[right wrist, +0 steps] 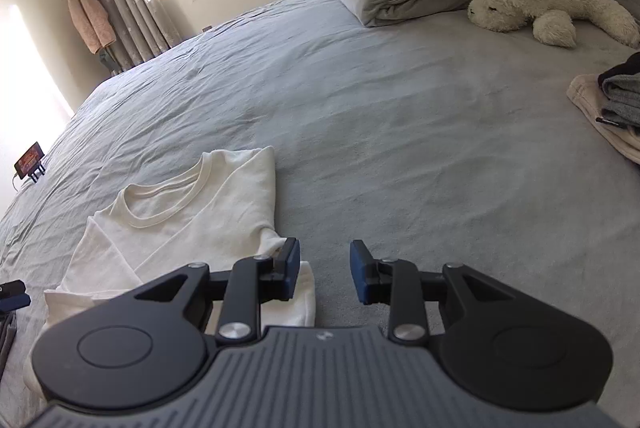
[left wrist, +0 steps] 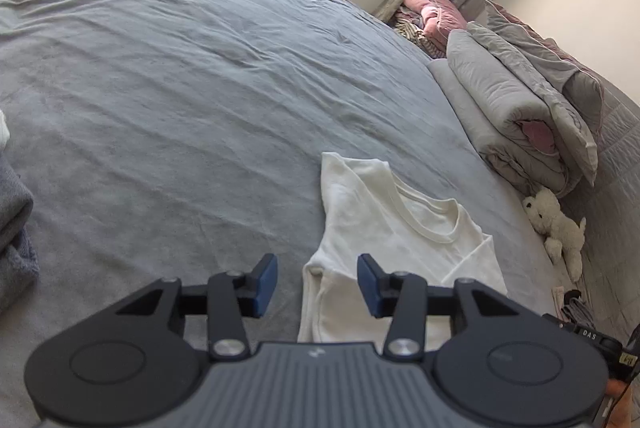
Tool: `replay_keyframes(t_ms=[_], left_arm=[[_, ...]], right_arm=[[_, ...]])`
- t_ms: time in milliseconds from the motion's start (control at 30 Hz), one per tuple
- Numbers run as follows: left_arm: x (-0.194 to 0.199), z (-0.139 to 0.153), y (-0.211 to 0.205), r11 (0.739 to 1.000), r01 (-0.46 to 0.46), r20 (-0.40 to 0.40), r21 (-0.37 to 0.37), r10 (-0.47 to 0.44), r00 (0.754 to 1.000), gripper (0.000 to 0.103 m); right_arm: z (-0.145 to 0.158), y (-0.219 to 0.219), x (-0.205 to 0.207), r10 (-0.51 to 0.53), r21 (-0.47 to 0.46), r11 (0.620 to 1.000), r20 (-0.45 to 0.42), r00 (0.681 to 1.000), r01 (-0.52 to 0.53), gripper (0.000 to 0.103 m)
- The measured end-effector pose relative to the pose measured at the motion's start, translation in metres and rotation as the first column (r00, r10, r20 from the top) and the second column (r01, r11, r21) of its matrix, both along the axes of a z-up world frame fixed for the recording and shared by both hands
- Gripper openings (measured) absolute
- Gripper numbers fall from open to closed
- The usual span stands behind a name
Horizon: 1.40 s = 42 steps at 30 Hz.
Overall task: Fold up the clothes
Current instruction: 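Lift the hem with both grippers and fold it over toward the collar, then open both grippers and release the folded hem, then grasp the folded edge of the shirt with both grippers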
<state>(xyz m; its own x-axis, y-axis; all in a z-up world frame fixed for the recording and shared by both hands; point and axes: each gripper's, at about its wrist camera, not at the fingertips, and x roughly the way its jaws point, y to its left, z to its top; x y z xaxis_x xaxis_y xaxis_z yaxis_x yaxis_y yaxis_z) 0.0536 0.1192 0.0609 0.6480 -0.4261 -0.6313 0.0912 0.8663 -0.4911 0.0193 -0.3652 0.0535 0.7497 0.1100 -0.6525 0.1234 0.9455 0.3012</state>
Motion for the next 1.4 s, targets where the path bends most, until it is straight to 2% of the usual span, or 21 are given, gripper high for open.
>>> replay_keyframes(t_ms=[67, 133, 333, 367, 400, 433, 467, 500, 600, 667, 733, 800, 900, 1133, 1333, 1400], left_arm=[[0.0, -0.002, -0.012, 0.997, 0.069, 0.008, 0.031, -0.07, 0.998, 0.067], [0.0, -0.005, -0.023, 0.991, 0.104, 0.013, 0.08, -0.105, 0.994, 0.068], [0.008, -0.025, -0.048, 0.975, 0.11, -0.013, 0.191, -0.109, 0.994, 0.069], [0.008, -0.026, -0.048, 0.976, 0.1, -0.015, 0.196, -0.099, 0.995, 0.065], [0.008, -0.027, -0.047, 0.976, 0.089, -0.017, 0.197, -0.088, 0.996, 0.047], [0.009, -0.028, -0.046, 0.977, 0.078, -0.018, 0.199, -0.076, 0.997, 0.037], [0.009, -0.029, -0.045, 0.977, 0.067, -0.019, 0.2, -0.065, 0.998, 0.028], [0.009, -0.028, -0.044, 0.978, 0.062, -0.015, 0.199, -0.06, 0.998, 0.025], [0.006, -0.024, -0.045, 0.972, 0.053, 0.004, 0.228, -0.055, 0.998, 0.012], [0.003, -0.021, -0.045, 0.97, 0.045, 0.015, 0.238, -0.05, 0.999, 0.008], [-0.001, -0.015, -0.048, 0.967, 0.04, 0.039, 0.252, -0.052, 0.998, 0.007], [-0.004, -0.012, -0.05, 0.964, 0.038, 0.059, 0.265, -0.056, 0.997, 0.006], [-0.006, -0.009, -0.051, 0.959, 0.041, 0.083, 0.281, -0.067, 0.994, 0.005], [0.002, -0.018, -0.049, 0.962, 0.022, 0.052, 0.273, -0.037, 0.998, 0.005], [-0.005, -0.01, -0.046, 0.962, 0.014, 0.086, 0.271, -0.039, 0.996, 0.004], [-0.005, -0.01, -0.046, 0.961, 0.017, 0.084, 0.274, -0.042, 0.996, 0.005]], right_arm=[[-0.004, 0.007, 0.002, 0.055, -0.027, 0.998, -0.001, 0.998, -0.055, 0.041], [-0.009, 0.013, 0.004, 0.086, -0.063, 0.994, -0.013, 0.996, -0.087, 0.041], [-0.025, 0.024, 0.011, 0.131, -0.12, 0.983, -0.055, 0.99, -0.137, 0.041], [-0.027, 0.025, 0.012, 0.141, -0.132, 0.98, -0.055, 0.989, -0.147, 0.041], [-0.028, 0.027, 0.012, 0.148, -0.148, 0.977, -0.054, 0.987, -0.155, 0.041], [-0.029, 0.029, 0.012, 0.157, -0.161, 0.973, -0.053, 0.986, -0.163, 0.038], [-0.029, 0.031, 0.012, 0.165, -0.166, 0.971, -0.051, 0.985, -0.171, 0.026], [-0.029, 0.033, 0.011, 0.174, -0.172, 0.969, -0.049, 0.984, -0.18, 0.02], [-0.026, 0.039, 0.011, 0.172, -0.205, 0.962, -0.051, 0.984, -0.179, 0.014], [-0.023, 0.039, 0.01, 0.153, -0.211, 0.964, -0.044, 0.987, -0.159, 0.011], [-0.02, 0.038, 0.008, 0.134, -0.222, 0.965, -0.034, 0.99, -0.138, 0.011], [-0.018, 0.036, 0.007, 0.115, -0.232, 0.965, -0.027, 0.993, -0.118, 0.006], [-0.015, 0.034, 0.006, 0.101, -0.225, 0.969, -0.014, 0.995, -0.102, 0.006], [-0.023, 0.036, 0.011, 0.09, -0.238, 0.966, -0.043, 0.995, -0.098, 0.006], [-0.008, 0.033, 0.002, 0.076, -0.21, 0.975, 0.049, 0.996, -0.064, 0.005], [-0.016, 0.034, 0.008, 0.075, -0.217, 0.973, -0.001, 0.997, -0.073, 0.005]])
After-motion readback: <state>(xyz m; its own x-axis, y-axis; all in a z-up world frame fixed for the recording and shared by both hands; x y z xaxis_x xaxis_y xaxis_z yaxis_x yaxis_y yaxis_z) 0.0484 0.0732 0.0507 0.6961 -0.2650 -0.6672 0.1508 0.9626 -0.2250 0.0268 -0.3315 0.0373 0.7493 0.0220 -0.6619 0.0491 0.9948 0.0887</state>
